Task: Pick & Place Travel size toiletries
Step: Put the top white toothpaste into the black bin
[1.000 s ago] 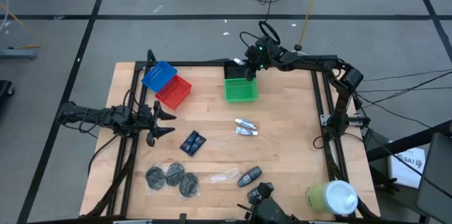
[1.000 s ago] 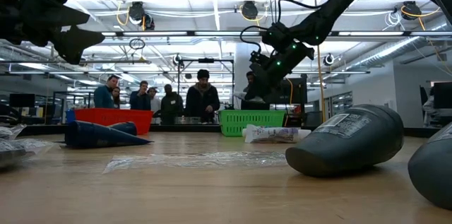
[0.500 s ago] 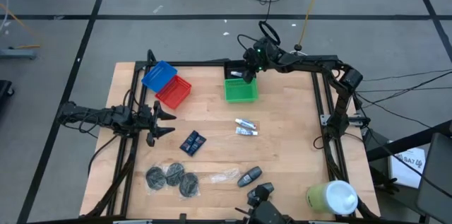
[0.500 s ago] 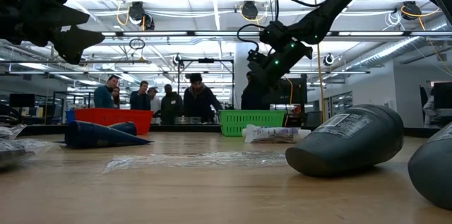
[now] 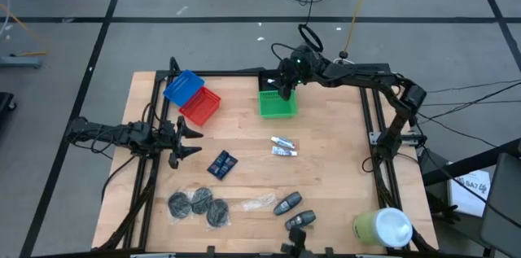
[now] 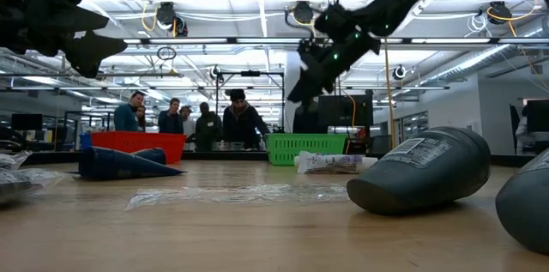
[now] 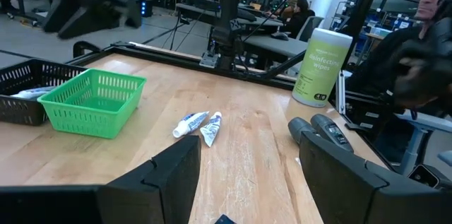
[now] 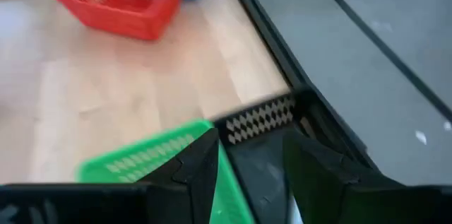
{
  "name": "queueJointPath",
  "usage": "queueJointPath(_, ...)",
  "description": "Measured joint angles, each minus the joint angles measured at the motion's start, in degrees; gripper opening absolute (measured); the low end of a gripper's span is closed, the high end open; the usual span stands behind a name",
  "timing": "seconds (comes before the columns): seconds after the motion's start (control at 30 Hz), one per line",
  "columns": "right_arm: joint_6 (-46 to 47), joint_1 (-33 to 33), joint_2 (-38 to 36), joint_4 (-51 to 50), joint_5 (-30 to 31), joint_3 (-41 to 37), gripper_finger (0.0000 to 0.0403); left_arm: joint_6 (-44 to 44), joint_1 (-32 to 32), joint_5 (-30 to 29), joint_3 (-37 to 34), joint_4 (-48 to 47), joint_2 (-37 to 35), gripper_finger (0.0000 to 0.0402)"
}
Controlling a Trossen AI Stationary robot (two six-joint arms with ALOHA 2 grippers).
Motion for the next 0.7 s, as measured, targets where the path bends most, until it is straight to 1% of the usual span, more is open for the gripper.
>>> queueJointPath(0.17,-0.4,3.4,-5.8,-2.6,0.0,0.0,0.0145,0.0,0.0,0.0,0.0,0.0,0.0,0.0237)
queueJointPath(0.3,3.2,6.6,-9.9,-4.9,-0.2,-0.4,0.0144,0.0,0.0,0.0,0.0,0.0,0.0,0.0237)
queueJointPath(0.37,3.5,8.3,-12.3,-5.1,-1.6,-2.1,0.0141,0.0,0.0,0.0,0.0,0.0,0.0,0.0237)
queueJointPath(0.47,3.5,11.1,-16.3,-2.5,-1.6,-6.7,0.0136,0.0,0.0,0.0,0.0,0.0,0.0,0.0237)
queueJointPath(0.57,4.9,13.3,-20.4,3.8,-1.4,-13.0,0.0131,0.0,0.0,0.0,0.0,0.0,0.0,0.0237)
queueJointPath(0.7,6.5,16.0,-25.7,12.7,1.9,-21.4,0.0124,0.0,0.0,0.0,0.0,0.0,0.0,0.0237)
